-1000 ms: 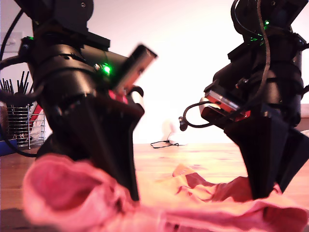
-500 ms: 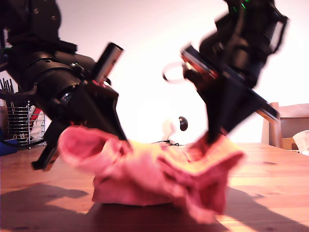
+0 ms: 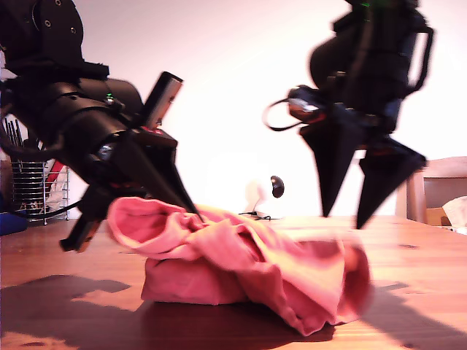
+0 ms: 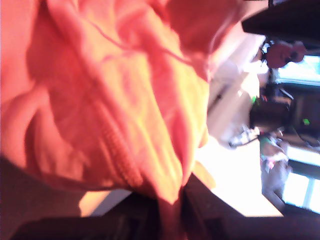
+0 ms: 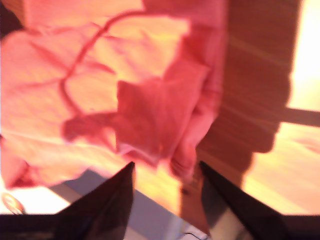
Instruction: Fold the underwear in front of you. After folding it, place it to the right side.
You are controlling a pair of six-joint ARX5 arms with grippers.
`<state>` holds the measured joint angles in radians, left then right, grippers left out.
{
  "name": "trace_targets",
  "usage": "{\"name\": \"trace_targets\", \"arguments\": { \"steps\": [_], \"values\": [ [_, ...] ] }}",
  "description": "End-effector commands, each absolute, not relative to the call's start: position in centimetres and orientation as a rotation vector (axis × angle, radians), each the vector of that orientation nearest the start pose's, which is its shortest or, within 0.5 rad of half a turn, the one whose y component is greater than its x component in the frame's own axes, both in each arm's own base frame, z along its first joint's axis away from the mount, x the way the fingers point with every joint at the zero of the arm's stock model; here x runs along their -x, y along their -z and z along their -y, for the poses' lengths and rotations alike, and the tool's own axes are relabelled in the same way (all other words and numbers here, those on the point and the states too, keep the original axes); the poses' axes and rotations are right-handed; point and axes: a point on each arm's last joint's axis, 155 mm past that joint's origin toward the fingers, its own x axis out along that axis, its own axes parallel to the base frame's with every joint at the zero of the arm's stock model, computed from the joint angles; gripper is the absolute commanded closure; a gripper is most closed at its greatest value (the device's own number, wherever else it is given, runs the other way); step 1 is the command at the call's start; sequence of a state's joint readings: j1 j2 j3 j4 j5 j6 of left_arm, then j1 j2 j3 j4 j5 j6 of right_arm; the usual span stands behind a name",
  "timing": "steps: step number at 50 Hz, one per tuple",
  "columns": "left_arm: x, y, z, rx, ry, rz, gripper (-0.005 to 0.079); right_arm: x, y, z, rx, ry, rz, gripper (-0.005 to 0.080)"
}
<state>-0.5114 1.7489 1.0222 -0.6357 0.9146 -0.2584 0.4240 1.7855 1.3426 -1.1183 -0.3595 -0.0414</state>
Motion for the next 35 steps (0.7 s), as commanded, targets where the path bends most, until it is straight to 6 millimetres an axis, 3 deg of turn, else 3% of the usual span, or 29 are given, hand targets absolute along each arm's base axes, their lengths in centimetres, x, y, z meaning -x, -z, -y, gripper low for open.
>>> {"name": "trace_targets", "arguments": {
  "steps": [1, 5, 16, 30, 35],
  "values": [
    [-21.1, -6.9, 28.7, 0.477, 0.997, -1.588, 0.0766, -26.8, -7.5, -19.6, 0.116, -0.727, -1.547, 0.0382],
    [-21.1, -7.0, 28.8, 0.485, 0.999, -1.588, 0.0766, -27.2, -8.0, -20.5, 0.135, -0.805, -1.490, 0.0382],
    [-20.9, -8.3, 29.1, 0.540, 1.079, -1.577, 0.0766, -28.3, -9.7, -25.0, 0.213, -1.100, -1.236, 0.0382],
    [-22.7, -8.1, 27.8, 0.556, 1.046, -1.533, 0.0766, -33.1, -11.8, -27.9, 0.180, -1.077, -0.995, 0.0419],
    [-22.9, -7.8, 27.6, 0.543, 1.024, -1.530, 0.0766, -33.4, -12.2, -27.8, 0.167, -1.062, -0.988, 0.0420]
  ]
}}
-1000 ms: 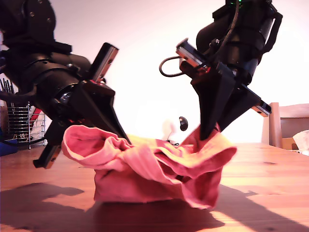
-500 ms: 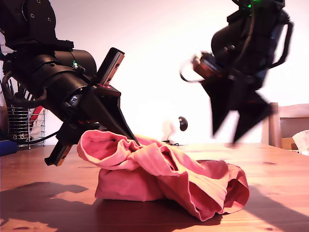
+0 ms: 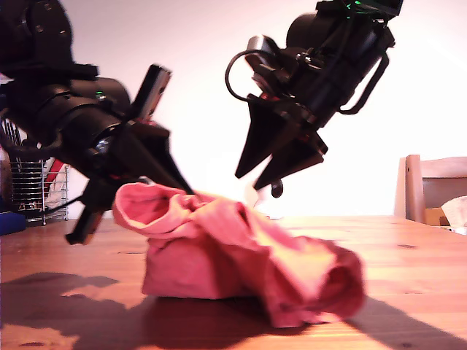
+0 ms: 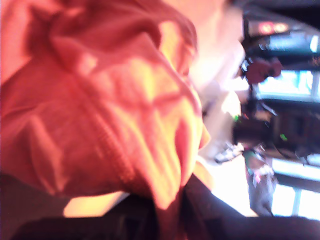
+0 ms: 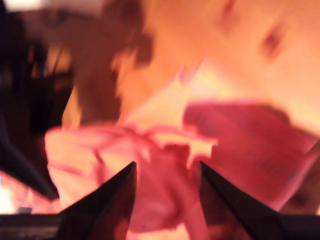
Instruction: Fold the underwear in front of you. After folding it, place it to the right side.
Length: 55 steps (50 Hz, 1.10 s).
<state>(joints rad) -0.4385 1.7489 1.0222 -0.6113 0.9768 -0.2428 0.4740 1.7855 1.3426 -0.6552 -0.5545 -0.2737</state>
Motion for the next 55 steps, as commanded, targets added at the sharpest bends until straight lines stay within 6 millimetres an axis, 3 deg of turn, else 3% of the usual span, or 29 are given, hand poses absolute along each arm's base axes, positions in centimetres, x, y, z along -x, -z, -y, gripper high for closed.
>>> {"name": "trace_targets", "arguments": {
  "steps": [1, 10, 19, 26, 39, 43, 55],
  "values": [
    [-22.9, -7.7, 27.6, 0.541, 1.023, -1.530, 0.0766, -33.3, -12.2, -27.7, 0.167, -1.062, -0.990, 0.0420],
    [-23.2, -7.6, 27.6, 0.529, 1.018, -1.517, 0.0766, -32.3, -12.6, -26.9, 0.167, -1.054, -0.983, 0.0420],
    [-23.2, -7.6, 27.6, 0.529, 1.018, -1.515, 0.0766, -30.7, -11.6, -23.9, 0.145, -0.945, -0.964, 0.0420],
    [-23.1, -7.6, 27.5, 0.535, 1.014, -1.525, 0.0766, -28.6, -12.2, -22.1, 0.161, -0.890, -0.869, 0.0420],
    [-22.5, -8.4, 27.9, 0.576, 1.053, -1.542, 0.0766, -25.3, -12.6, -20.0, 0.353, -0.745, -0.716, 0.0437],
    [-22.5, -8.4, 27.9, 0.579, 1.054, -1.543, 0.0766, -24.2, -12.5, -20.6, 0.414, -0.741, -0.668, 0.0436],
    [-22.2, -8.8, 28.2, 0.599, 1.074, -1.552, 0.0766, -20.9, -9.4, -22.2, 0.614, -0.765, -0.652, 0.0435]
  ]
}}
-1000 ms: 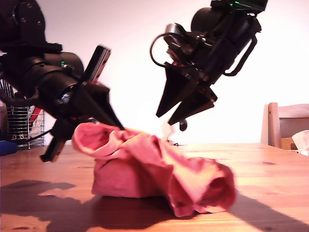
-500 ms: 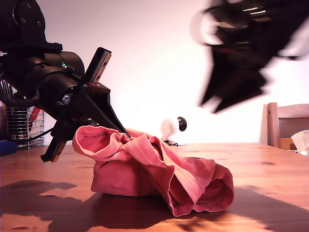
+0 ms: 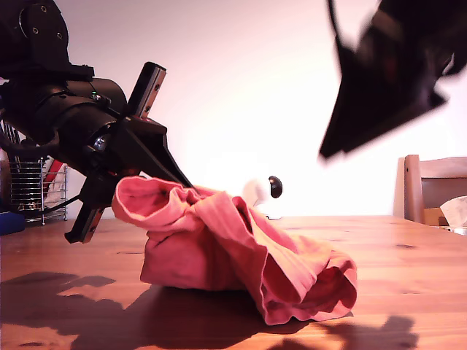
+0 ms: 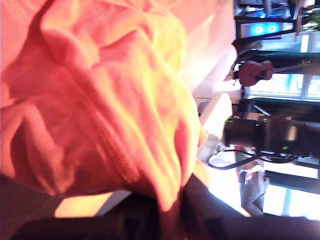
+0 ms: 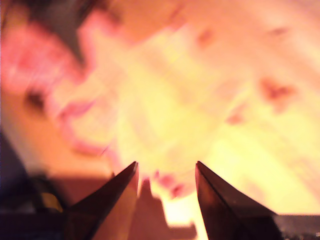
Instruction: Fold the underwear in front of you. After folding it, place it to the right side.
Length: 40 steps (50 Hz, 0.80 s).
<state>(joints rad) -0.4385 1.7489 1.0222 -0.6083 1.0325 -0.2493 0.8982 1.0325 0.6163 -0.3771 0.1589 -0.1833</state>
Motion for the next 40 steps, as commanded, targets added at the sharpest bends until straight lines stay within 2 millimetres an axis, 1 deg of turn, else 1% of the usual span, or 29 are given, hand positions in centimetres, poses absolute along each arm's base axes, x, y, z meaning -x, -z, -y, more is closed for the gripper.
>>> {"name": "trace_targets", "arguments": {
  "steps": [1, 8, 11, 15, 18, 20, 25, 31, 34, 37, 40],
  "values": [
    [-22.2, -8.8, 28.2, 0.599, 1.075, -1.552, 0.0766, -20.7, -9.2, -22.4, 0.625, -0.769, -0.648, 0.0435],
    [-22.1, -8.9, 28.3, 0.603, 1.081, -1.551, 0.0766, -20.0, -7.3, -23.1, 0.707, -0.761, -0.620, 0.0434],
    [-22.1, -9.0, 28.3, 0.606, 1.084, -1.552, 0.0766, -20.1, -6.7, -23.3, 0.733, -0.742, -0.606, 0.0424],
    [-22.1, -9.0, 28.3, 0.606, 1.084, -1.552, 0.0766, -20.4, -5.8, -23.5, 0.758, -0.723, -0.610, 0.0380],
    [-22.1, -9.0, 28.3, 0.606, 1.084, -1.551, 0.0766, -20.5, -4.8, -23.7, 0.766, -0.729, -0.632, 0.0329],
    [-22.1, -9.0, 28.3, 0.605, 1.086, -1.548, 0.0766, -20.4, -4.4, -24.2, 0.747, -0.747, -0.642, 0.0295],
    [-22.3, -9.0, 28.4, 0.601, 1.091, -1.539, 0.0766, -20.2, -3.7, -25.1, 0.712, -0.775, -0.663, 0.0281],
    [-22.3, -9.0, 28.4, 0.600, 1.091, -1.538, 0.0766, -20.6, -3.8, -24.8, 0.732, -0.751, -0.654, 0.0279],
    [-22.2, -9.0, 28.4, 0.601, 1.091, -1.539, 0.0766, -21.6, -4.5, -24.6, 0.763, -0.711, -0.612, 0.0255],
    [-22.3, -9.0, 28.3, 0.601, 1.091, -1.539, 0.0766, -22.7, -5.3, -24.3, 0.823, -0.670, -0.554, 0.0209],
    [-22.2, -9.0, 28.4, 0.601, 1.091, -1.539, 0.0766, -23.4, -6.0, -24.2, 0.898, -0.659, -0.512, 0.0203]
  ]
}}
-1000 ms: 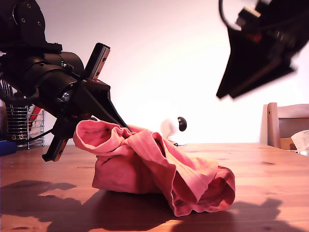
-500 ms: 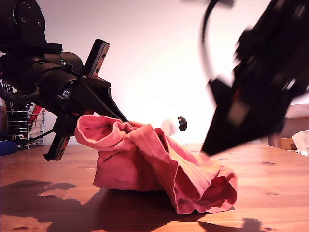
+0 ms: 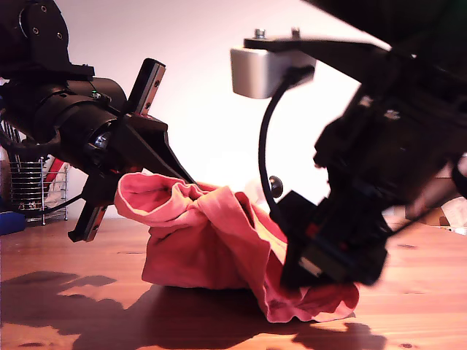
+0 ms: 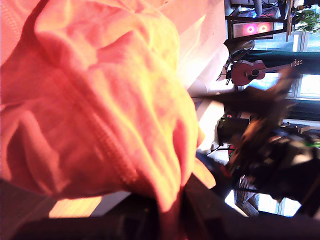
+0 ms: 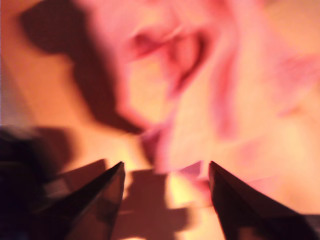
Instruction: Fold the underwear in front of you. After folding it, place it to the right side.
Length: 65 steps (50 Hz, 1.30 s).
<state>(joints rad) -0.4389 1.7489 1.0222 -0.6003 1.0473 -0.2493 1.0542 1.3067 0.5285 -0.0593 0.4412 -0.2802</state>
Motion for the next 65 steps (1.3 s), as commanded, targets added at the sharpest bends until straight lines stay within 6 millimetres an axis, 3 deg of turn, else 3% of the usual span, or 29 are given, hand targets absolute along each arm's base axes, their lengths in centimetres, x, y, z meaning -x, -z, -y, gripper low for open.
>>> {"name": "trace_targets", "arguments": {
  "steps": [1, 10, 19, 33, 45, 56, 65],
  "values": [
    [-22.3, -9.0, 28.4, 0.601, 1.092, -1.538, 0.0766, -23.5, -6.2, -24.2, 0.905, -0.655, -0.504, 0.0203],
    [-22.2, -9.0, 28.4, 0.600, 1.093, -1.538, 0.0766, -24.4, -7.0, -24.0, 0.900, -0.621, -0.491, 0.0205],
    [-22.2, -9.0, 28.4, 0.603, 1.091, -1.541, 0.0766, -24.7, -8.2, -25.1, 0.823, -0.608, -0.450, 0.0199],
    [-22.2, -9.1, 28.4, 0.605, 1.092, -1.542, 0.0766, -22.7, -7.5, -26.4, 0.797, -0.670, -0.470, 0.0229],
    [-22.1, -9.2, 28.5, 0.617, 1.093, -1.548, 0.0766, -21.9, -10.4, -29.9, 0.679, -0.720, -0.345, 0.0166],
    [-22.1, -9.2, 28.5, 0.619, 1.092, -1.551, 0.0766, -21.9, -9.4, -29.2, 0.689, -0.708, -0.390, 0.0171],
    [-22.2, -9.2, 28.5, 0.618, 1.093, -1.547, 0.0766, -22.6, -11.3, -30.3, 0.487, -0.674, -0.365, 0.0171]
  ]
}}
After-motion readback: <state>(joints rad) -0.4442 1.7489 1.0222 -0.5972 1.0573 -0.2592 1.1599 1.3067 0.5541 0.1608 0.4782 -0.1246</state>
